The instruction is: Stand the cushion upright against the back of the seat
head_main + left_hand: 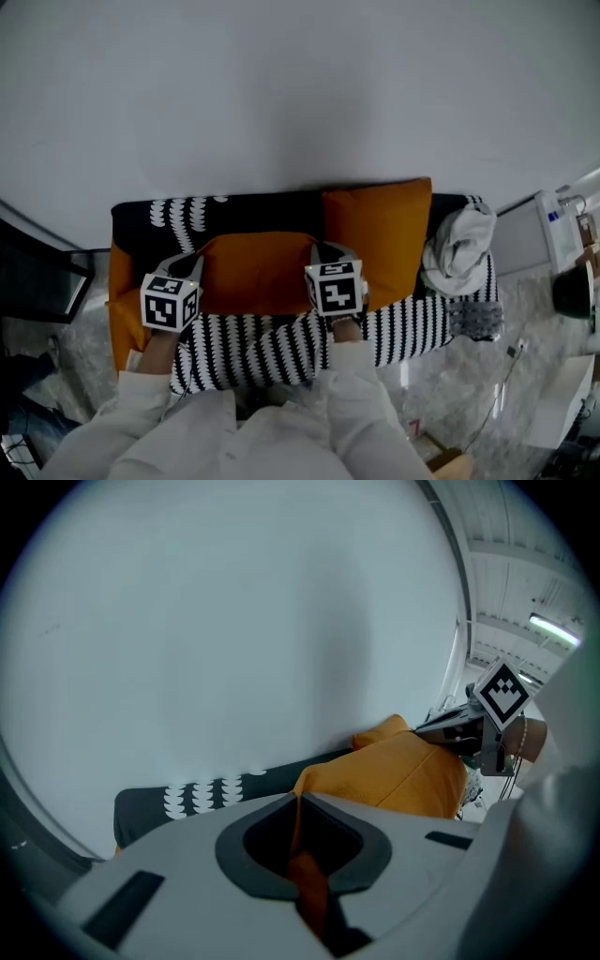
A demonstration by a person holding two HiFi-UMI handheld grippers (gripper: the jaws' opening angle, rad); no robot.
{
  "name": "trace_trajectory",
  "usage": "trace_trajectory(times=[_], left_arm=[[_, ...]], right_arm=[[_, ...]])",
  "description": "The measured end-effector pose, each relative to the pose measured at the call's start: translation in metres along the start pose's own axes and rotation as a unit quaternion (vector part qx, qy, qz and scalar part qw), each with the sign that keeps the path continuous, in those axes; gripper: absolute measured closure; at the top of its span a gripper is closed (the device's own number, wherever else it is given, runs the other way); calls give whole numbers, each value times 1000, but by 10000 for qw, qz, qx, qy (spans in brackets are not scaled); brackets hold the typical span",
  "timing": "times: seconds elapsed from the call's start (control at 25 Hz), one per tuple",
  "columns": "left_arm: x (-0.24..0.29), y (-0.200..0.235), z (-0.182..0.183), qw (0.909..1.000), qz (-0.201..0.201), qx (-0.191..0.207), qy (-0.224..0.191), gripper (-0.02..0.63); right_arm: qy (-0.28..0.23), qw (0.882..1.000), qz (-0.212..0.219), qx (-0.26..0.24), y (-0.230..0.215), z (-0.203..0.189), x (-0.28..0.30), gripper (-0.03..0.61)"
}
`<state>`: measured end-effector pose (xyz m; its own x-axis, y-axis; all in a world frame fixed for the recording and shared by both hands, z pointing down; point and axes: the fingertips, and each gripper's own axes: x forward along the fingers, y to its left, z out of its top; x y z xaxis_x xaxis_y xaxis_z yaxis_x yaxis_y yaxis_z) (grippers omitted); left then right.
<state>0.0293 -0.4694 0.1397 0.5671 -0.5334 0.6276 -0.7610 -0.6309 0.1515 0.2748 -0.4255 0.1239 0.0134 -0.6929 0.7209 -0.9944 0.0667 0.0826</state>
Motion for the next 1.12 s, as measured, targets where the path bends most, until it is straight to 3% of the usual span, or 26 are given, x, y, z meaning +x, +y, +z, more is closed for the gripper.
trace_trajectory(times=[0.56,0.96,1.12], left_arm=[[54,24,42,9992,208,233,250,598],[97,44,66,9980,344,233,484,598],[109,51,73,9977,414,203,502,598]], right_arm=[[110,9999,53,58,-27,42,54,560],[-130,9994,160,277,-45,74,95,560],[-255,9995,94,133,-50,85,103,560]])
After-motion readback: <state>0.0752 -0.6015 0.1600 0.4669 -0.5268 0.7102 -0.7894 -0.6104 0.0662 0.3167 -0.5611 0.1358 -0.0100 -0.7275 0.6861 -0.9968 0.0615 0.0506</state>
